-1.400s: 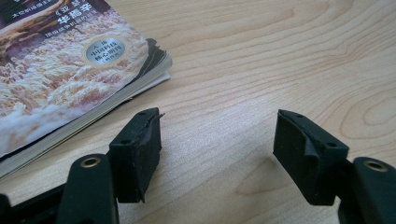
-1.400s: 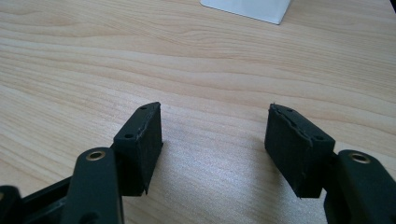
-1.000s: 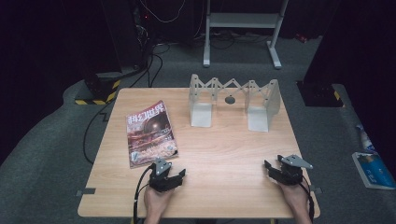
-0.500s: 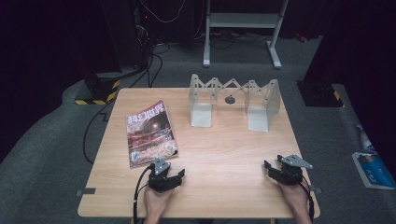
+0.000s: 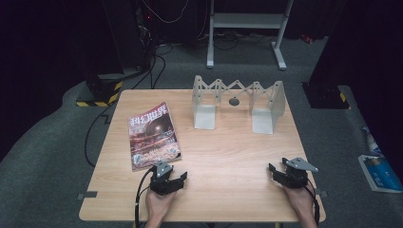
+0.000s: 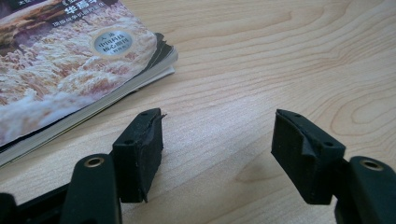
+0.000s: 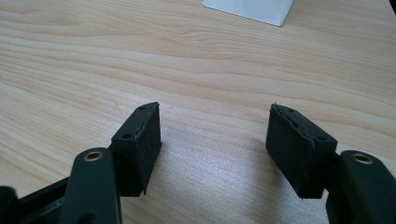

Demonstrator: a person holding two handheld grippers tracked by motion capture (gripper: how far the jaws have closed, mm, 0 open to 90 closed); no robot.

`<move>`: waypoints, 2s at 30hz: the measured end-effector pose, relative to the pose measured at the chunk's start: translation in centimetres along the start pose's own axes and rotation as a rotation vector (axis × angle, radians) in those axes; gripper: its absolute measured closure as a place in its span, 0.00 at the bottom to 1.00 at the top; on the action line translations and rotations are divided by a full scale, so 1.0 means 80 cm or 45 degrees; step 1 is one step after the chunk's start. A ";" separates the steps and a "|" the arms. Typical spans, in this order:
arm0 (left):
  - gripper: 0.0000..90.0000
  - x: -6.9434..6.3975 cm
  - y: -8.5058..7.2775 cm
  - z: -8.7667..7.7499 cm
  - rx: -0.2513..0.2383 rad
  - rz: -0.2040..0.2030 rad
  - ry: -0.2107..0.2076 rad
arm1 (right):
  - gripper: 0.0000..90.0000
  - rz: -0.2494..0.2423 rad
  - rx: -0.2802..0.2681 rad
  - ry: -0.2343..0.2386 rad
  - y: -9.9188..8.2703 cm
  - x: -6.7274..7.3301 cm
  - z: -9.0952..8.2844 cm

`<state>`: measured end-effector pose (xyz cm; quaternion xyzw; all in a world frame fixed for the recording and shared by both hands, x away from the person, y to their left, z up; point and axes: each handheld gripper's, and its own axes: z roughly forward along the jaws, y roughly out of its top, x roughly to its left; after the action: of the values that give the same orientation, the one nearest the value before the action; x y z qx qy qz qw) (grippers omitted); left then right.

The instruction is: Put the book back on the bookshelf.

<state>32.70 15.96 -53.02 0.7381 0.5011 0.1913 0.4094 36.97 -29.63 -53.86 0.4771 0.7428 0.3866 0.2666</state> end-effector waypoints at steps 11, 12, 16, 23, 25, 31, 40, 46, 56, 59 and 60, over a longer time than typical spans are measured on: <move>0.34 -0.001 0.002 -0.002 -0.004 -0.007 0.017 | 0.39 0.000 0.000 0.000 0.000 0.000 0.000; 0.34 -0.001 0.002 -0.002 -0.011 -0.001 0.018 | 0.39 -0.001 0.000 0.000 0.000 0.000 0.000; 0.34 0.001 0.002 -0.008 -0.019 -0.015 0.023 | 0.39 0.000 -0.001 -0.001 0.000 0.001 0.000; 0.32 0.012 0.005 -0.023 -0.053 -0.037 0.043 | 0.39 -0.001 -0.001 -0.001 0.000 0.001 0.000; 0.31 0.016 0.006 -0.028 -0.063 -0.026 0.051 | 0.39 -0.003 0.000 0.001 0.000 0.001 0.000; 0.32 0.030 0.006 -0.039 -0.060 -0.073 0.066 | 0.39 -0.003 0.000 0.003 0.000 0.001 0.000; 0.33 0.054 0.014 -0.051 -0.038 -0.102 0.127 | 0.39 -0.003 0.000 0.006 0.000 0.001 0.000; 0.35 0.078 0.019 -0.058 -0.029 -0.145 0.166 | 0.39 -0.001 0.001 0.004 0.000 0.001 0.000; 0.35 0.121 0.025 -0.058 -0.004 -0.238 0.261 | 0.39 -0.011 -0.003 0.003 0.000 0.001 0.000; 0.36 0.135 0.027 -0.058 -0.008 -0.286 0.301 | 0.39 -0.003 -0.002 0.005 0.000 0.001 0.000; 0.36 0.144 0.030 -0.057 -0.018 -0.323 0.320 | 0.39 -0.005 -0.003 0.005 0.000 0.001 0.000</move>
<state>35.80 27.78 -49.88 0.6362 0.6362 0.2323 0.3695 36.91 -29.56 -53.89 0.4746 0.7439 0.3877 0.2665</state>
